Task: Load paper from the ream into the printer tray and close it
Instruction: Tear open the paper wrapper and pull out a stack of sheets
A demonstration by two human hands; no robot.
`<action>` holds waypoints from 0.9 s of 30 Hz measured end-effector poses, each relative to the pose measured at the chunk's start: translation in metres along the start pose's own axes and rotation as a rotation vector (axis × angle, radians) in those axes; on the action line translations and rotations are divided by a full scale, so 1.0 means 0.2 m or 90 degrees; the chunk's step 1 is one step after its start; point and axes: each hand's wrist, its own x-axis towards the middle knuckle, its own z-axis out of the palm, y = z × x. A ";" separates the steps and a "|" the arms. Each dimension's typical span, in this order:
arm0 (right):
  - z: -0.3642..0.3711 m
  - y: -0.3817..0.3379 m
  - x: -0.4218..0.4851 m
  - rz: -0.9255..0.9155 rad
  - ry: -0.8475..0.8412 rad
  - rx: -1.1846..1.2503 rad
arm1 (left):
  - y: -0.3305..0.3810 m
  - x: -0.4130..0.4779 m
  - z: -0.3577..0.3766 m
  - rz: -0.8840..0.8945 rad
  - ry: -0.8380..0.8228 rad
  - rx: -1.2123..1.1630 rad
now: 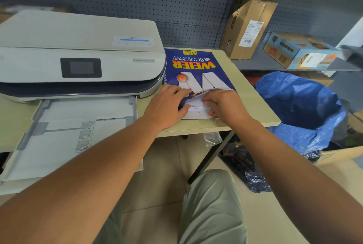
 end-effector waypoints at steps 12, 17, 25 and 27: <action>0.01 -0.01 0.00 -0.041 0.003 -0.109 | -0.01 0.00 0.01 0.000 0.013 0.011; 0.01 -0.01 -0.01 -0.040 0.023 -0.092 | 0.00 0.00 0.01 0.004 0.016 0.011; 0.00 -0.01 -0.01 -0.031 0.018 -0.042 | 0.00 0.00 0.00 -0.005 0.006 0.002; 0.00 0.00 0.00 -0.027 0.003 -0.026 | 0.00 0.01 0.01 -0.008 -0.002 0.008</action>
